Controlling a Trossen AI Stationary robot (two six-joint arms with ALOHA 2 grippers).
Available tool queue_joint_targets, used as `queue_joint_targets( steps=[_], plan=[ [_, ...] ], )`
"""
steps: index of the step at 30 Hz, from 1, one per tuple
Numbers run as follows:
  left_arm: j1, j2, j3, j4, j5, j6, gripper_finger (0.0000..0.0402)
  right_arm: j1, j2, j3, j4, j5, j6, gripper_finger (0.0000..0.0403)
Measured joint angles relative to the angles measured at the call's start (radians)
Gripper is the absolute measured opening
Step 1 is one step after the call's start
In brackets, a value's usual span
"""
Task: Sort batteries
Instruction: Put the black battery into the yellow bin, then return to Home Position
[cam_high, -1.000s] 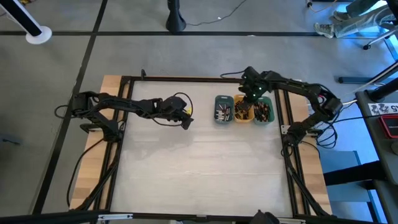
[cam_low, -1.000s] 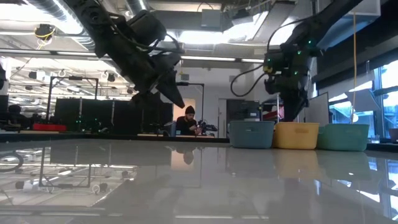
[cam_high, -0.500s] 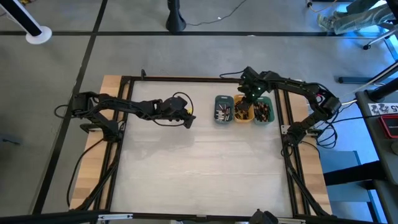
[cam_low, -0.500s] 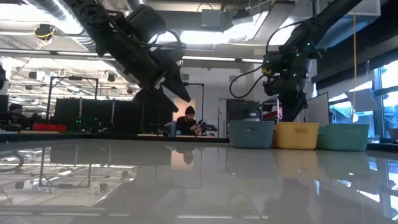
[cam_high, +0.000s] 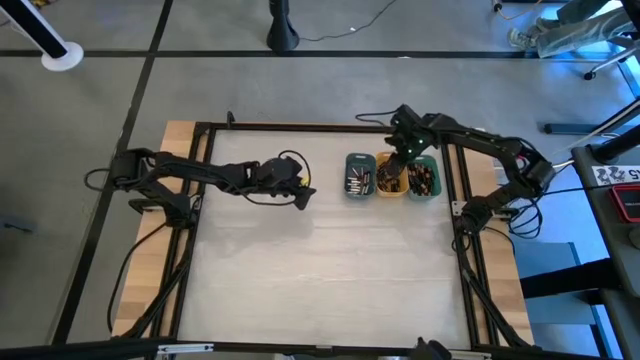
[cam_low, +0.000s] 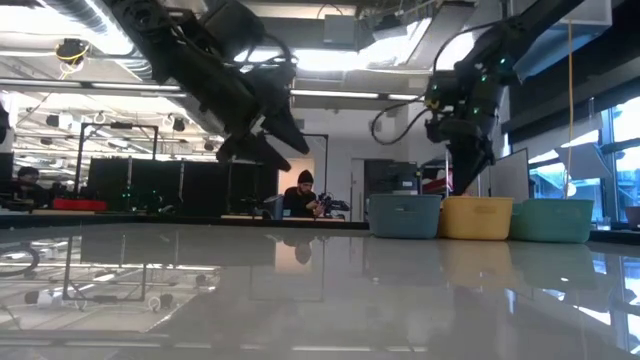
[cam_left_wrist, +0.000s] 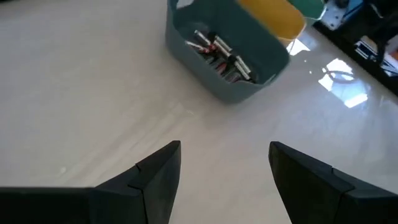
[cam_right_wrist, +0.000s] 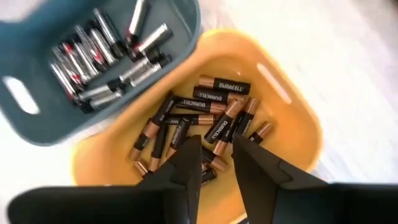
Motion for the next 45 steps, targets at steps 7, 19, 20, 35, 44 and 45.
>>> queue_joint_targets(
  steps=[7, 19, 20, 35, 44, 45],
  plan=[
    [-0.014, -0.138, -0.001, -0.002, -0.019, 0.123, 0.0233, 0.009, -0.146, 0.0, 0.016, -0.027, 0.077, 0.0078],
    [-0.059, -0.461, -0.003, -0.177, -0.044, 0.237, 0.0233, 0.262, -0.482, 0.0, 0.14, 0.064, 0.285, 0.0019],
    [-0.071, -0.487, -0.008, -0.185, -0.044, 0.24, 0.0233, 0.29, -0.506, -0.002, 0.151, 0.084, 0.3, 0.0015],
    [-0.23, -0.967, -0.294, -0.171, -0.116, 0.183, 0.0233, 0.547, -0.752, -0.382, 0.729, 0.191, 0.437, 0.0009],
    [-0.253, -1.189, -0.482, -0.082, -0.135, 0.222, 0.0233, 0.564, -0.749, -0.426, 0.753, 0.193, 0.429, 0.0009],
    [-0.253, -1.206, -0.498, -0.072, -0.137, 0.216, 0.0233, 0.564, -0.75, -0.432, 0.753, 0.192, 0.425, 0.0009]
  ],
)
